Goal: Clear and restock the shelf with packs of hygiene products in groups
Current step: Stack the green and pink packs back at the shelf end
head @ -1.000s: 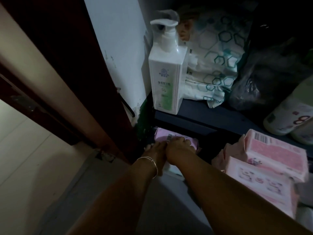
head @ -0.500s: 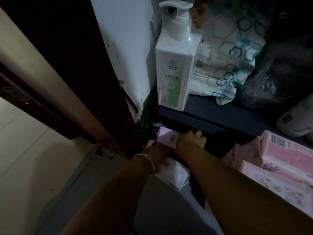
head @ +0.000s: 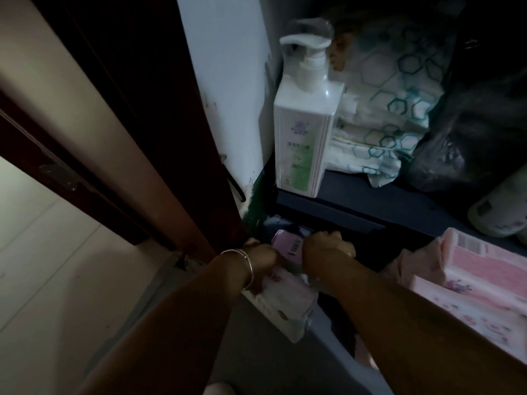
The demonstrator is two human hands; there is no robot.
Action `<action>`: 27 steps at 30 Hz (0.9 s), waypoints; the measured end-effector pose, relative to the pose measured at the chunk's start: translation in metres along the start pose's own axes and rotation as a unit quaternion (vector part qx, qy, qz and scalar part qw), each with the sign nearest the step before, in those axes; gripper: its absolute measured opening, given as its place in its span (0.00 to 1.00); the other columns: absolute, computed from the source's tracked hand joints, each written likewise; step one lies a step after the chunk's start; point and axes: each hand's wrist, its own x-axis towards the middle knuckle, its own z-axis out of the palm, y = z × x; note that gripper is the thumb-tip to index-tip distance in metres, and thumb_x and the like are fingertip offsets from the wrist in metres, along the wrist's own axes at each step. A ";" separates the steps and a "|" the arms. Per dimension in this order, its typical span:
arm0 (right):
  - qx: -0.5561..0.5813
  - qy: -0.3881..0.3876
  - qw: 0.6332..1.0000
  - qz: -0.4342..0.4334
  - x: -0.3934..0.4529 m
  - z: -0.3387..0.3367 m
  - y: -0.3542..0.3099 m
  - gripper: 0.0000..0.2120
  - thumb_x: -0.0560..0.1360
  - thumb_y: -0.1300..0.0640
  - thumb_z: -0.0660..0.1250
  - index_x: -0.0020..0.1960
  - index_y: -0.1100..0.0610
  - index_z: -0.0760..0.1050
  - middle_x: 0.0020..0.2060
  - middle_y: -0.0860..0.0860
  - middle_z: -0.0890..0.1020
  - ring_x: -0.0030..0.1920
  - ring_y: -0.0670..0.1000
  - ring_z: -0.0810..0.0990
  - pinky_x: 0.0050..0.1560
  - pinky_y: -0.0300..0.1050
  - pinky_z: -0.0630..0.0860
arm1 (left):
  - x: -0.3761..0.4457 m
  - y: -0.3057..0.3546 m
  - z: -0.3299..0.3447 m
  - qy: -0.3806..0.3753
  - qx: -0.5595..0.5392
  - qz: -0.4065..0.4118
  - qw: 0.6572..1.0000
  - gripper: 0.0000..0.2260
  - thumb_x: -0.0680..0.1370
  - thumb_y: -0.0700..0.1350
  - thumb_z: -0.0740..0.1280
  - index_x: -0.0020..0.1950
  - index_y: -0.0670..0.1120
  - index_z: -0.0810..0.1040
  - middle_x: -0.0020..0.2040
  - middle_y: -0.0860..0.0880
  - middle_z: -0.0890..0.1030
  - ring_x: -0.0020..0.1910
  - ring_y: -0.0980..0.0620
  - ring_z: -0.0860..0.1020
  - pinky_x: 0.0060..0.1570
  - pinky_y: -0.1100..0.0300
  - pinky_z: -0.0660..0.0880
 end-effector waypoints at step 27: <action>0.396 0.317 0.846 -0.162 -0.325 -0.256 0.223 0.18 0.65 0.56 0.75 0.51 0.61 0.77 0.44 0.55 0.79 0.40 0.53 0.79 0.40 0.45 0.78 | -0.273 0.118 -0.350 0.221 -0.029 -0.073 0.972 0.27 0.65 0.44 0.77 0.61 0.51 0.73 0.53 0.54 0.77 0.51 0.52 0.76 0.52 0.59 0.75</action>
